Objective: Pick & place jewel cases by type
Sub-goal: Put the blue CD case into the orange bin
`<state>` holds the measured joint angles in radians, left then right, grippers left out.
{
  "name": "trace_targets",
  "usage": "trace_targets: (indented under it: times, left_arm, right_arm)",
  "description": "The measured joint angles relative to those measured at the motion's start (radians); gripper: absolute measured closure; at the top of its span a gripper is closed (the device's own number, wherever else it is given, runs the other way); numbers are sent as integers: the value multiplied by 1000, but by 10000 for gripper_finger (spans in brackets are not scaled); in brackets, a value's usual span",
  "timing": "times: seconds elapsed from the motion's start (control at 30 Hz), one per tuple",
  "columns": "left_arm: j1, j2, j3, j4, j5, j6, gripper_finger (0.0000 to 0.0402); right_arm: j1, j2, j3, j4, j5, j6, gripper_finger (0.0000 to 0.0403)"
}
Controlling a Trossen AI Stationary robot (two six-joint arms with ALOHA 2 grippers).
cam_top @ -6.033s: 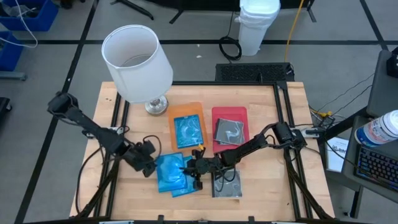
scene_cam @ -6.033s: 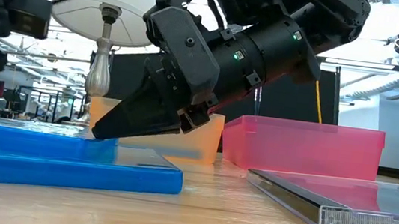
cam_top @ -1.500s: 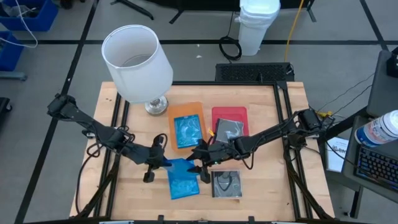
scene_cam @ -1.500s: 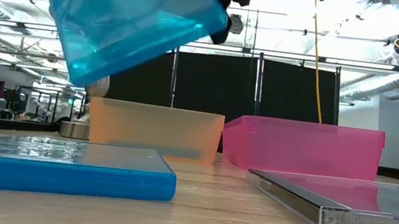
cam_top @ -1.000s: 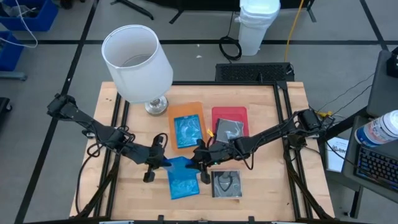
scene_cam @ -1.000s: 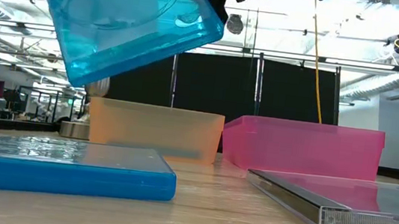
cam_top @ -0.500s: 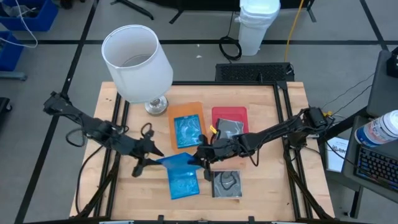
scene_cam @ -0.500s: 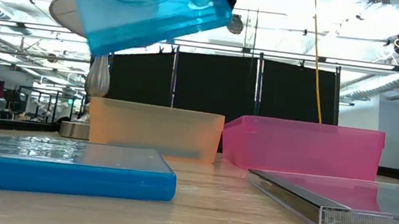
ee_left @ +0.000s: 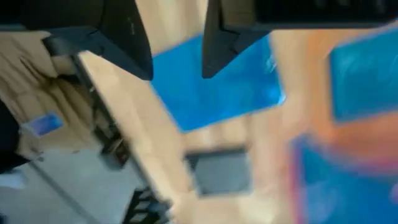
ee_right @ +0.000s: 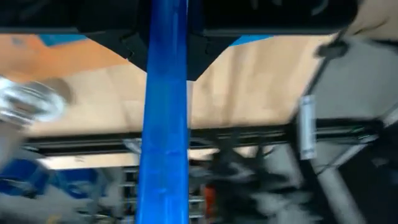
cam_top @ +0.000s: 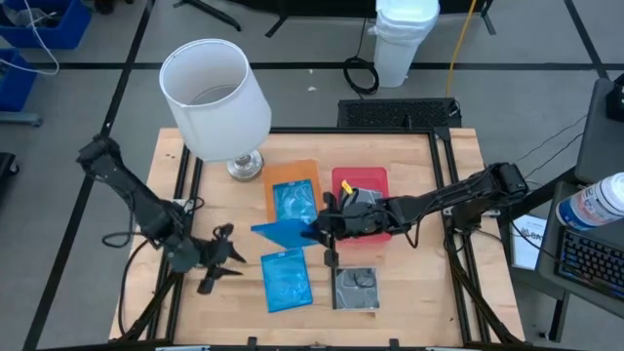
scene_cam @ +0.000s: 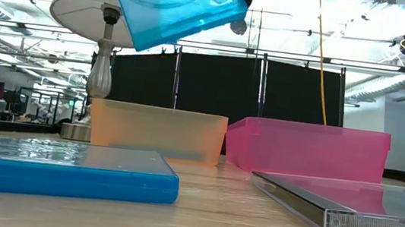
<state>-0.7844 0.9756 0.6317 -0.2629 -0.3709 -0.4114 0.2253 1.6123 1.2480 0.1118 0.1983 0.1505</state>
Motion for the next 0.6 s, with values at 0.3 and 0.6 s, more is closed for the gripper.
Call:
trace_targets:
  times: [0.3,0.6]
  left_arm:
    - [-98,159,-144,509,-28,213,349]
    - [-134,182,-145,500,-24,228,389]
  right_arm:
    - [-161,1,0,-17,55,333,384]
    - [-331,59,-1,-17,-104,565,390]
